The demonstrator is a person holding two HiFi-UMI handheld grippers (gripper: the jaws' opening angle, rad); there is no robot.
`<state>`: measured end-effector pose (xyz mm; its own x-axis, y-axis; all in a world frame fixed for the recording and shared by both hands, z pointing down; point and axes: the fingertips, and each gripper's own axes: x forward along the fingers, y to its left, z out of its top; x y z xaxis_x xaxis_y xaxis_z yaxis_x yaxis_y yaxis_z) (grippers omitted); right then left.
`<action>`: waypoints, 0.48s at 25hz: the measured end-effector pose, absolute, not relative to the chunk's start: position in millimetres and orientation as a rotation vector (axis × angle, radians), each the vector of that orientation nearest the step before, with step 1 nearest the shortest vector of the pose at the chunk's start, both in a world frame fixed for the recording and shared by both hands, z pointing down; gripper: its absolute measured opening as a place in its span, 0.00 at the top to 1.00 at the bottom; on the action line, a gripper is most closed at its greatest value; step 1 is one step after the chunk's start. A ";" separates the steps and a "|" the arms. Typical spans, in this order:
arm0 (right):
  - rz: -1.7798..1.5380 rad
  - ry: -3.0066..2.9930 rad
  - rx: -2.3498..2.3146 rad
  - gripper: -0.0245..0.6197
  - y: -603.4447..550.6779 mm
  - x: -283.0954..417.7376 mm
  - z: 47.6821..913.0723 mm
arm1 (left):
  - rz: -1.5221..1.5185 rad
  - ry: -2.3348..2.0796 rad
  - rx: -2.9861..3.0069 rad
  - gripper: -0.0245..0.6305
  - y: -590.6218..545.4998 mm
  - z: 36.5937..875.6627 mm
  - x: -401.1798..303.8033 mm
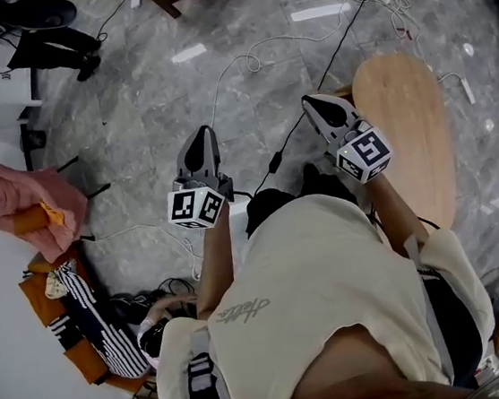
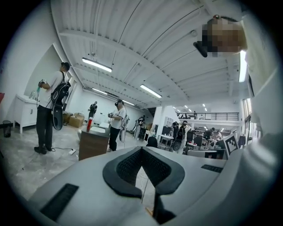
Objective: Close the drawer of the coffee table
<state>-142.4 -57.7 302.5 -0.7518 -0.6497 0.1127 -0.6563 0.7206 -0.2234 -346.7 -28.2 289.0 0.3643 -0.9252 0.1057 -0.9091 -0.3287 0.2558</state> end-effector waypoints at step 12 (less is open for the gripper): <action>0.415 -2.730 1.416 0.97 -129.0 -257.2 293.4 | -0.072 -1.354 2.454 0.96 -123.1 315.2 -463.6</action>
<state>-257.2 -129.0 293.4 -0.5829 -0.7975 0.1557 -0.8077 0.5479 -0.2176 -463.6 -123.1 315.2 0.5452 -0.8302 0.1163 -0.8131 -0.4899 0.3145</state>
